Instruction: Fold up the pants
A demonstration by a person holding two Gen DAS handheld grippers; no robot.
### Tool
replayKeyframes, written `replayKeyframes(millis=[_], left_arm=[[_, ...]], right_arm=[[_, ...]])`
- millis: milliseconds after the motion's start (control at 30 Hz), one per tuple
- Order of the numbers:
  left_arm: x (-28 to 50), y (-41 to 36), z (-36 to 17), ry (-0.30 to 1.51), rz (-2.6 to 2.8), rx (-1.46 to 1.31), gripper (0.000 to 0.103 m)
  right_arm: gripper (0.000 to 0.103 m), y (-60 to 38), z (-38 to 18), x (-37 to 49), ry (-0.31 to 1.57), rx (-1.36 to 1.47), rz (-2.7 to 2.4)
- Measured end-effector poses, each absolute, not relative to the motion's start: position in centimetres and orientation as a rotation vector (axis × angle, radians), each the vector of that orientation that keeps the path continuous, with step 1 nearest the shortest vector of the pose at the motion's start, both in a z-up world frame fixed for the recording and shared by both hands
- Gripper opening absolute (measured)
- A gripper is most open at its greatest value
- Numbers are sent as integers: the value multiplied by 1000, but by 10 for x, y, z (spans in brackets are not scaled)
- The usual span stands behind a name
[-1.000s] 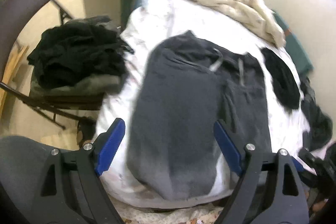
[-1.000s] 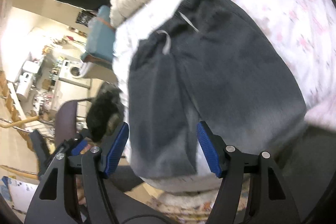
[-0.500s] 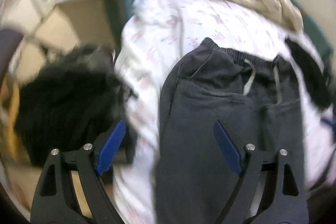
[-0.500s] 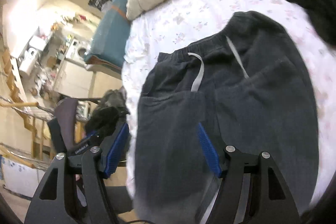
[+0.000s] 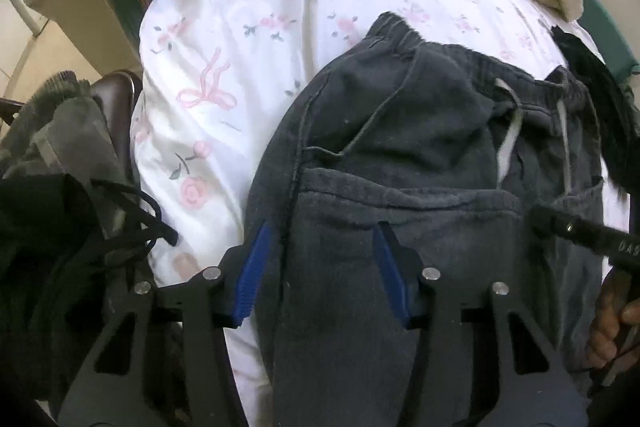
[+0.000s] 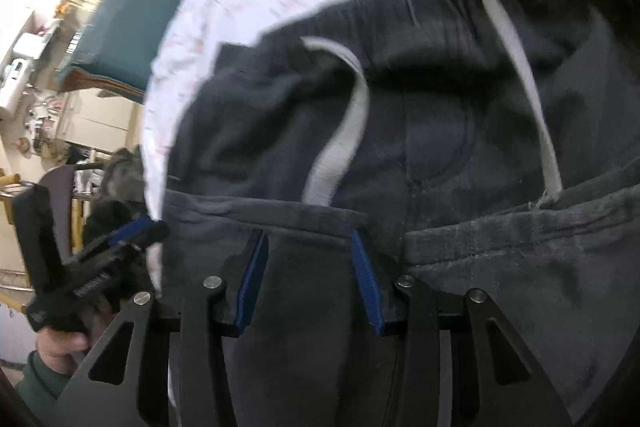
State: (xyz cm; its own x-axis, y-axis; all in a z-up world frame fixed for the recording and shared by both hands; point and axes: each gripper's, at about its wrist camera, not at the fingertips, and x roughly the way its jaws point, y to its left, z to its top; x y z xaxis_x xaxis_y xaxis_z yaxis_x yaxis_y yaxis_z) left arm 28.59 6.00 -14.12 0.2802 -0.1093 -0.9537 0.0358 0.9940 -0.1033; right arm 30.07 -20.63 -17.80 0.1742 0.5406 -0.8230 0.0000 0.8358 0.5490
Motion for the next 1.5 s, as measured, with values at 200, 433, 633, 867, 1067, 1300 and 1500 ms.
replayKeyframes(millis=[200, 433, 633, 867, 1067, 1300, 1500], left_arm=[[285, 55, -152, 1287, -95, 16, 6], [272, 54, -120, 1189, -112, 17, 2], [266, 71, -89, 1094, -94, -71, 1], [301, 58, -54, 951, -83, -1, 1], [375, 31, -87, 976, -87, 104, 1], [415, 9, -145, 1081, -62, 187, 2], [417, 22, -148, 1140, -51, 122, 26]], right_arm=[[43, -206, -198, 297, 1401, 494, 393], [5, -210, -178, 290, 1334, 435, 401], [2, -218, -125, 279, 1161, 473, 478], [1, -219, -79, 299, 1031, 476, 485], [1, -216, -104, 356, 1069, 388, 368], [1, -218, -159, 398, 1195, 289, 258], [16, -231, -170, 400, 1235, 420, 243]])
